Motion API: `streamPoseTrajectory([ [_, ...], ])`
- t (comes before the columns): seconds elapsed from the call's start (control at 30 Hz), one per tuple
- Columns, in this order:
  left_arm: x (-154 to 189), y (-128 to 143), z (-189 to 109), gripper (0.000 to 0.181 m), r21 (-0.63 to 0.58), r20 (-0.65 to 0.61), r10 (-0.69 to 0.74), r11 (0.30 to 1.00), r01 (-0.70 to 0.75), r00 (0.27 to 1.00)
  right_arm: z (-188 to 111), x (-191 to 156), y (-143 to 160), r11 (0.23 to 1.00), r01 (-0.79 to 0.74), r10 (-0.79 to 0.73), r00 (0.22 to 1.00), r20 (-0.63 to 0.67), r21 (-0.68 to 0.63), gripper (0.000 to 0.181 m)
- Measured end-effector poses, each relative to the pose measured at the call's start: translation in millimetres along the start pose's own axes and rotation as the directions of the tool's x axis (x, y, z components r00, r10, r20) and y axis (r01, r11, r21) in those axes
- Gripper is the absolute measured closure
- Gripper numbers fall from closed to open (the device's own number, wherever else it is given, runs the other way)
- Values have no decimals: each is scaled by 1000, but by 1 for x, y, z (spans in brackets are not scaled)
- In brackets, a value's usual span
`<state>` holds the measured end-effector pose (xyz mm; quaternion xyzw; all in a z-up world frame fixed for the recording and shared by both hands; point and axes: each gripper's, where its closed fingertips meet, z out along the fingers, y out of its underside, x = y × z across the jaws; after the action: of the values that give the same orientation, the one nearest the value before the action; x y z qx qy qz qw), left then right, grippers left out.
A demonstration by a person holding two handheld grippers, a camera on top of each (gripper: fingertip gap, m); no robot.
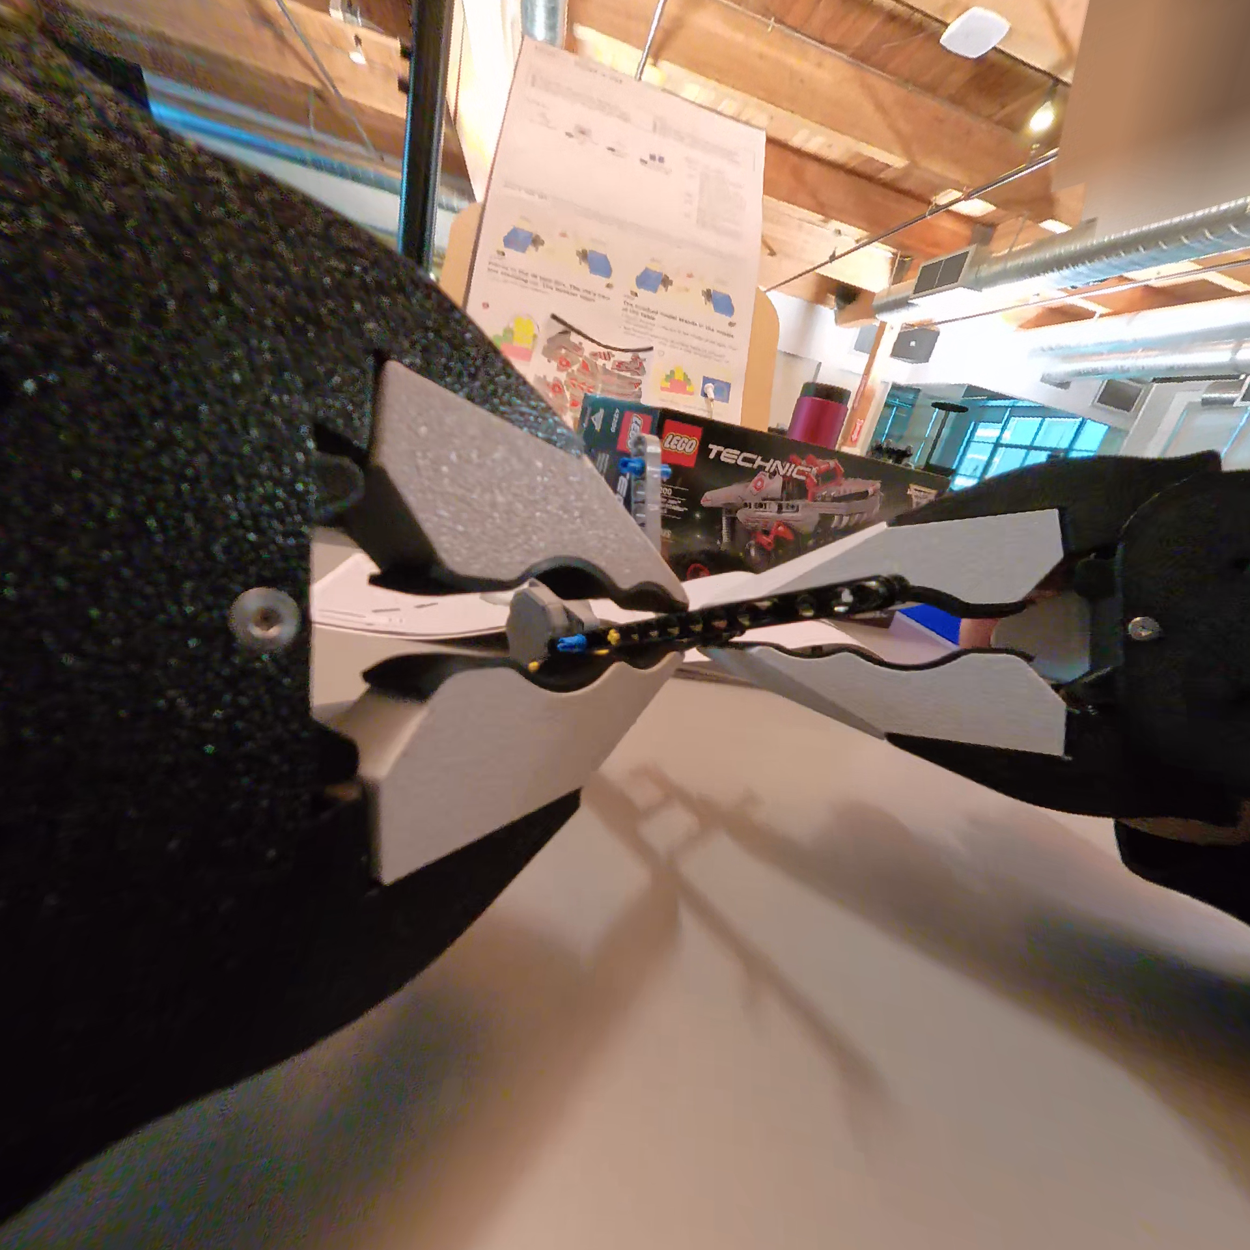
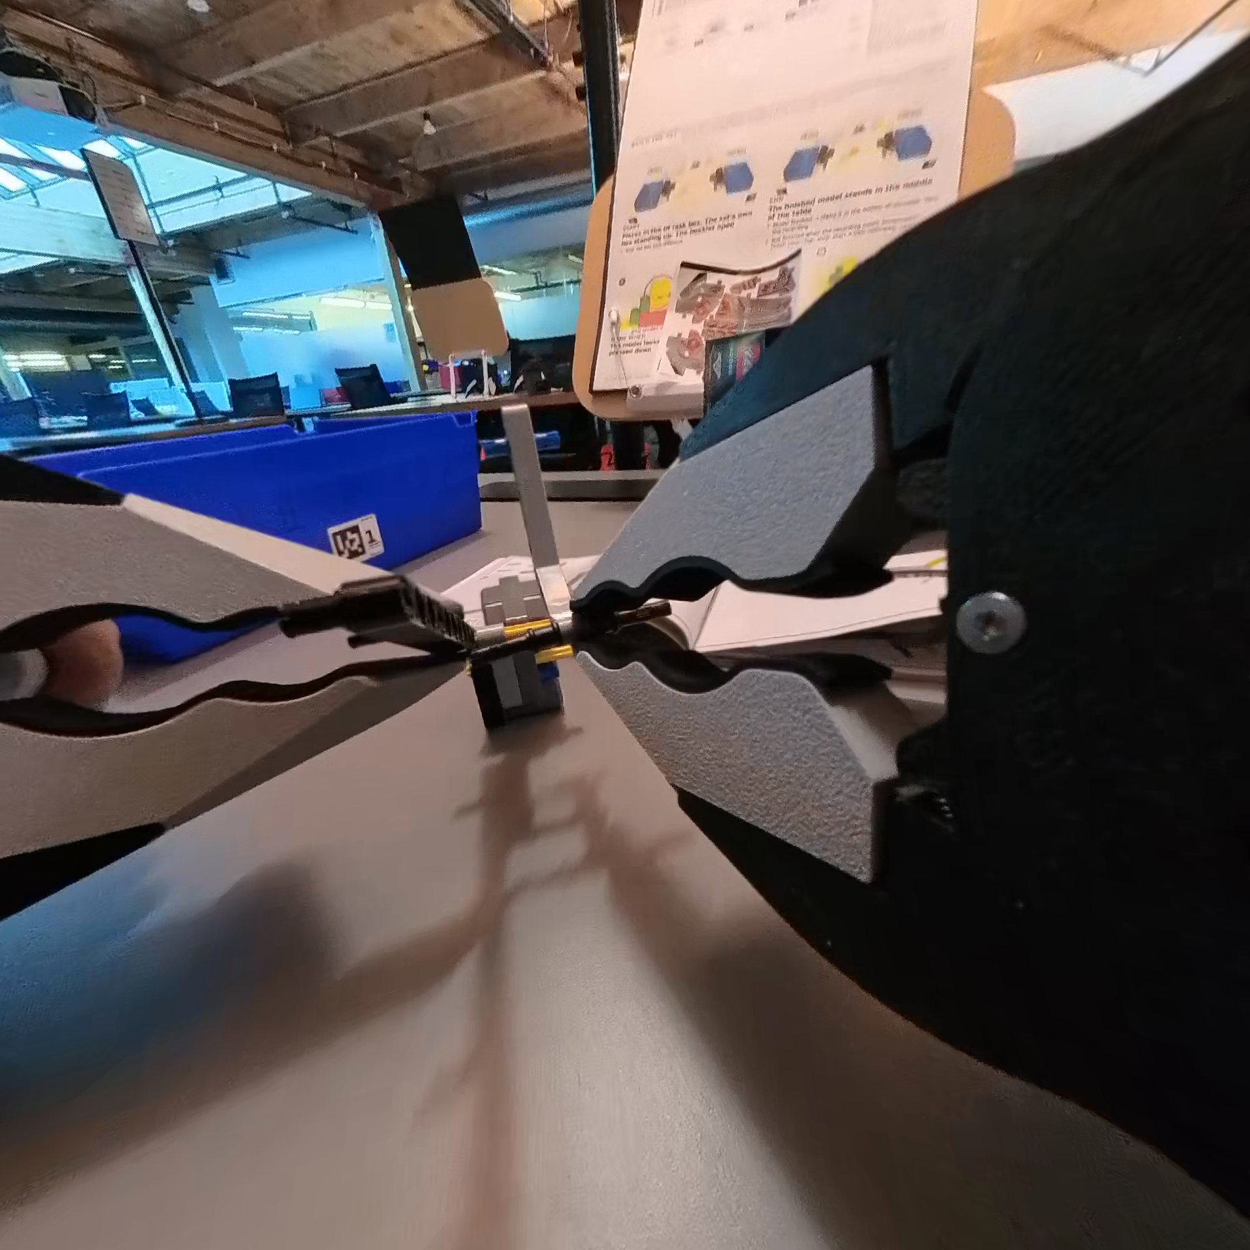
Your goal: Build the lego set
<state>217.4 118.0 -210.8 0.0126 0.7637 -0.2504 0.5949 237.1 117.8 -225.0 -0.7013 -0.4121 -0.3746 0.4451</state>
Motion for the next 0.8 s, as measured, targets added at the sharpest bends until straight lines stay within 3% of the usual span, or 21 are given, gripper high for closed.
streamPoseTrajectory([
  [0.2,1,2,0,176,12,-12,-35,999,36,999,0,1,1,994,94,-95,995,-21,-56,176],
  [0.37,1,1,1,175,6,4,90,996,-90,996,-1,1,0,995,-95,94,994,51,6,175],
  [0.47,2,0,2,175,20,3,91,996,-91,996,-3,1,0,981,-188,184,978,98,38,175],
  [0.6,-1,4,6,176,11,-3,-8,1000,8,1000,-1,4,5,995,72,-72,997,4,-72,176],
  [0.8,0,6,6,175,-29,21,-7,1000,7,1000,1,4,4,986,146,-149,988,-42,-83,177],
])
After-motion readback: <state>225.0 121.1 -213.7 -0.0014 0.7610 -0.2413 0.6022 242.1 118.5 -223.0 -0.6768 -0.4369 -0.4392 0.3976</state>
